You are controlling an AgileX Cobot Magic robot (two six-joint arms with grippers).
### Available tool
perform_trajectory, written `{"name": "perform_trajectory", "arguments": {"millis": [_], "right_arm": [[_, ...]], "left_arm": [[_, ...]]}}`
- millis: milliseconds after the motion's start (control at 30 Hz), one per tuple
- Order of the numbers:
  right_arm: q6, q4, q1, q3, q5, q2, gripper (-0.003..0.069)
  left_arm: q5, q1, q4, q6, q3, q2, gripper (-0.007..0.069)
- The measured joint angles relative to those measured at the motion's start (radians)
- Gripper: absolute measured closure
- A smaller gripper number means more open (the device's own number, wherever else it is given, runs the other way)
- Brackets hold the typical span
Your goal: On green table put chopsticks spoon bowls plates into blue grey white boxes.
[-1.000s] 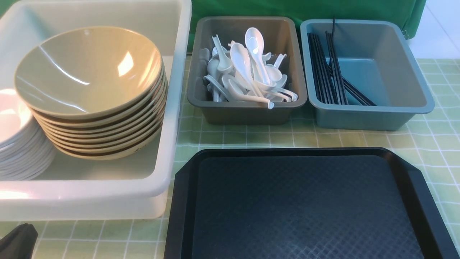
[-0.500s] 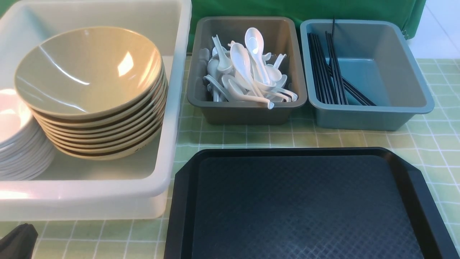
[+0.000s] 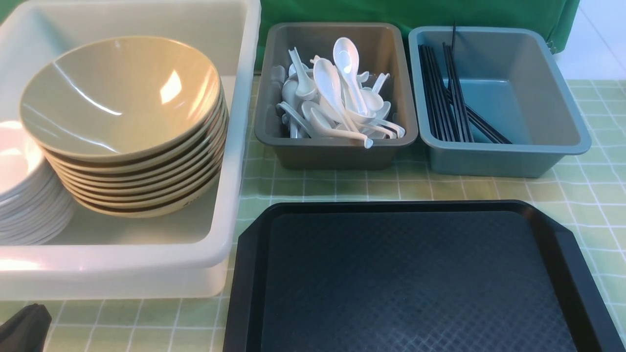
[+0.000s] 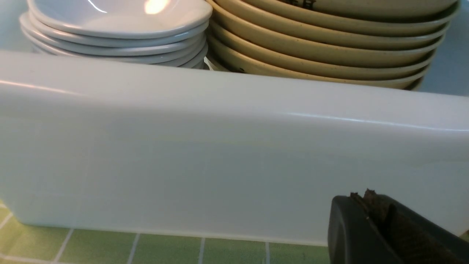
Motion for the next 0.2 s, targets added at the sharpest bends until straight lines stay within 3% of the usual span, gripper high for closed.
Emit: {"name": "perform_trajectory", "arguments": {"millis": [200], "right_arm": [[0.0, 0.0, 0.0, 0.0, 0.0, 0.0, 0.0464]], "left_arm": [[0.0, 0.0, 0.0, 0.0, 0.0, 0.0, 0.0626]]}}
